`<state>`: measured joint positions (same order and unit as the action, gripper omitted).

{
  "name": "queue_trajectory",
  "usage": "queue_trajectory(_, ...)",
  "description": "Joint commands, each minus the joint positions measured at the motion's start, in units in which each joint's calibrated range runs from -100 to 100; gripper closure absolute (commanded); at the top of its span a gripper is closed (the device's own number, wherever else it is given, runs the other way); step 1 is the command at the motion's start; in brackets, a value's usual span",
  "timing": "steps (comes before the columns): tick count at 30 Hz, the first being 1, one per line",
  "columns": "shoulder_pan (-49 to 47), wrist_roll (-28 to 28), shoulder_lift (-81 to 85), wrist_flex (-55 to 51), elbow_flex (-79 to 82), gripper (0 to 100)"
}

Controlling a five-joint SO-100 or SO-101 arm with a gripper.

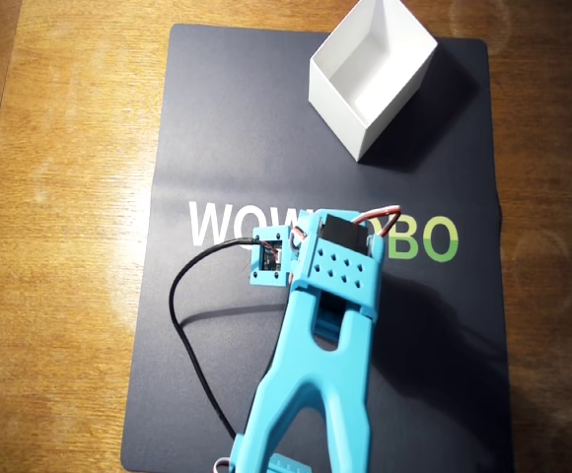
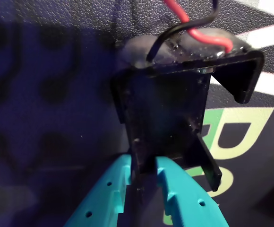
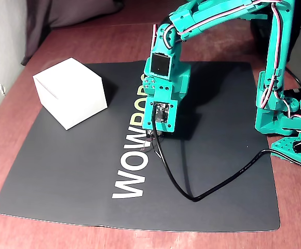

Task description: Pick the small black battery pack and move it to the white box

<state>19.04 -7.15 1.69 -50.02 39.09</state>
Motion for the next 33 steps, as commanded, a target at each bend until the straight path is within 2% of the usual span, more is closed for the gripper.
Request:
queue_trajectory(1,-0.2,0.2,1.1,-0.1,-0.1,96)
queue_trajectory(6,-0.2,0.2,1.1,-0.1,0.0,96)
queue_trajectory(8,-0.2,0.2,1.0,-0.2,0.0,100)
queue_trajectory(23,-0.2,-0.1,1.2,0.6,-1.1,99)
queue_trajectory(33,-2.8,-0.1,7.8,0.0,-1.1,99)
